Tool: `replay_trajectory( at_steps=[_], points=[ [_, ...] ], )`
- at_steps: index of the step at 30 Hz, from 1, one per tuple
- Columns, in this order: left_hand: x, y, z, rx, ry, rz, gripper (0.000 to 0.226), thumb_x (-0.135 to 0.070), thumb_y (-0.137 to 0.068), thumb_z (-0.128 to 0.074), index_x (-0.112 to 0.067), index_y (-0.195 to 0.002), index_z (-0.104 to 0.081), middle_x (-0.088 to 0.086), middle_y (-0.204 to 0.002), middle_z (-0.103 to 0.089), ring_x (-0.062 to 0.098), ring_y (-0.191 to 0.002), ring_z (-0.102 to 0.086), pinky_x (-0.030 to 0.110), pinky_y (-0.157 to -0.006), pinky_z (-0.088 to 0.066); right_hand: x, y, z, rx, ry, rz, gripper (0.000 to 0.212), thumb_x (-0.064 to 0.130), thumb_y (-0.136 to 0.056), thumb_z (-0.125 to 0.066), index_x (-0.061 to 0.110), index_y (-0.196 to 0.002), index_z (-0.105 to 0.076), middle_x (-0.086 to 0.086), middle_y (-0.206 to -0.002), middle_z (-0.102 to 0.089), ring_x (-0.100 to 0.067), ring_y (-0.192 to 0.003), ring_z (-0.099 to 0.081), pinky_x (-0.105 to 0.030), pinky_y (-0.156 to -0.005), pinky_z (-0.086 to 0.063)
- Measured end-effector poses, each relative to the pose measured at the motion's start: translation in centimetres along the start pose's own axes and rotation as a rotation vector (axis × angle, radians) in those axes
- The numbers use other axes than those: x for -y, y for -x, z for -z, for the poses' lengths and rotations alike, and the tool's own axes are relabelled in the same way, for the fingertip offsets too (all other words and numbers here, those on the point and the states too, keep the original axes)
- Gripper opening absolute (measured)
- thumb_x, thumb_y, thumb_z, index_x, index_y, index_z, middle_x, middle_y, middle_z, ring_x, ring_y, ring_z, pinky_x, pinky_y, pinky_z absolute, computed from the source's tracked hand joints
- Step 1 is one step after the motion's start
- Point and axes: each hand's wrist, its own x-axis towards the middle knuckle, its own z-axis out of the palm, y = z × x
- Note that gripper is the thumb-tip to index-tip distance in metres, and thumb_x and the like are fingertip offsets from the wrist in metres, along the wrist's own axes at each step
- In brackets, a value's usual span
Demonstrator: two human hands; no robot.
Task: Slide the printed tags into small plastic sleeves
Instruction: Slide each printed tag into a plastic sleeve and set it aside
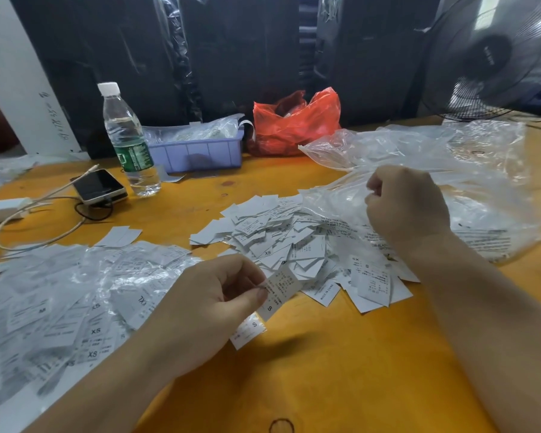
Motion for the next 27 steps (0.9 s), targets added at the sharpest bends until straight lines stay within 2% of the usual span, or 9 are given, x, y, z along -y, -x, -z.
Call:
replay_trajectory(
  at_steps=[3, 6, 9, 13, 16, 20, 23, 25, 27],
  points=[
    [-0.1, 0.0, 0.0, 0.010, 0.004, 0.008, 0.009, -0.025, -0.090, -0.067, -0.031, -0.083, -0.068, -0.007, -0.074, -0.069, 0.011, -0.064, -0.059, 0.020, -0.056, -0.045, 0.4, 0.2, -0.1, -0.009, 0.007, 0.045, 0.011, 0.011, -0.090, -0.061, 0.007, -0.096, -0.070, -0.013, -0.089, -0.068, -0.034, -0.089, -0.059, -0.032, -0.070, -0.044],
    [-0.1, 0.0, 0.0, 0.007, -0.009, 0.006, 0.009, -0.026, -0.090, -0.067, -0.031, -0.082, -0.068, -0.008, -0.078, -0.070, 0.013, -0.069, -0.061, 0.021, -0.057, -0.047, 0.6, 0.1, -0.2, -0.046, 0.009, 0.081, 0.016, 0.019, -0.092, -0.062, 0.006, -0.093, -0.070, -0.013, -0.094, -0.066, -0.035, -0.096, -0.054, -0.035, -0.077, -0.045],
    [-0.2, 0.0, -0.1, 0.005, 0.008, 0.013, 0.009, -0.025, -0.089, -0.068, -0.032, -0.083, -0.068, -0.007, -0.078, -0.070, 0.010, -0.067, -0.061, 0.019, -0.057, -0.046, 0.6, 0.0, -0.2, -0.095, -0.020, 0.132, 0.020, 0.019, -0.093, -0.060, 0.003, -0.098, -0.071, -0.014, -0.098, -0.068, -0.035, -0.096, -0.057, -0.040, -0.087, -0.047],
    [-0.2, -0.1, 0.0, -0.004, 0.038, 0.028, 0.012, -0.024, -0.088, -0.069, -0.034, -0.082, -0.067, -0.008, -0.073, -0.068, 0.005, -0.060, -0.057, 0.018, -0.055, -0.046, 2.6, 0.9, 0.6, -0.167, -0.284, 0.220, 0.010, 0.010, -0.090, -0.064, 0.004, -0.092, -0.071, -0.009, -0.089, -0.066, -0.024, -0.084, -0.059, -0.028, -0.078, -0.045],
    [-0.3, -0.1, 0.0, -0.007, 0.051, 0.034, 0.012, -0.025, -0.088, -0.068, -0.034, -0.081, -0.067, -0.007, -0.074, -0.069, 0.009, -0.062, -0.058, 0.023, -0.056, -0.047, 4.7, 2.5, 0.9, 0.027, -0.591, 0.226, 0.003, 0.010, -0.087, -0.068, 0.010, -0.085, -0.071, 0.000, -0.076, -0.066, -0.009, -0.065, -0.059, -0.017, -0.062, -0.050],
    [-0.2, -0.2, 0.1, -0.039, 0.051, 0.028, 0.011, -0.023, -0.089, -0.067, -0.031, -0.081, -0.067, -0.007, -0.076, -0.070, 0.013, -0.068, -0.063, 0.026, -0.059, -0.048, 6.2, 4.0, 0.4, 0.457, -0.914, 0.014, 0.014, 0.015, -0.084, -0.073, 0.004, -0.076, -0.069, -0.006, -0.059, -0.063, -0.012, -0.052, -0.056, -0.021, -0.053, -0.051],
    [-0.1, -0.3, 0.4, -0.084, 0.044, 0.033, 0.011, -0.023, -0.090, -0.067, -0.029, -0.081, -0.067, -0.010, -0.077, -0.071, 0.007, -0.070, -0.064, 0.023, -0.061, -0.050, 6.4, 4.1, 0.4, 0.591, -1.011, -0.053, 0.027, 0.026, -0.076, -0.075, 0.002, -0.068, -0.064, -0.005, -0.056, -0.059, -0.013, -0.050, -0.052, -0.022, -0.052, -0.049],
    [0.0, -0.4, 0.6, -0.111, 0.086, 0.053, 0.012, -0.020, -0.090, -0.068, -0.027, -0.080, -0.068, -0.010, -0.078, -0.072, 0.004, -0.071, -0.066, 0.020, -0.062, -0.053, 6.4, 4.0, 0.7, 0.640, -1.058, -0.076, 0.027, 0.034, -0.069, -0.073, 0.010, -0.062, -0.063, -0.003, -0.054, -0.057, -0.013, -0.050, -0.051, -0.023, -0.053, -0.049],
    [-0.1, -0.5, 0.7, -0.136, 0.197, 0.100, 0.011, -0.016, -0.089, -0.069, -0.023, -0.080, -0.069, -0.008, -0.077, -0.073, 0.003, -0.065, -0.065, 0.019, -0.061, -0.053, 6.3, 4.0, 0.8, 0.711, -1.169, -0.104, 0.024, 0.033, -0.067, -0.074, 0.014, -0.059, -0.061, -0.003, -0.054, -0.055, -0.015, -0.052, -0.049, -0.026, -0.054, -0.048]
  ],
)
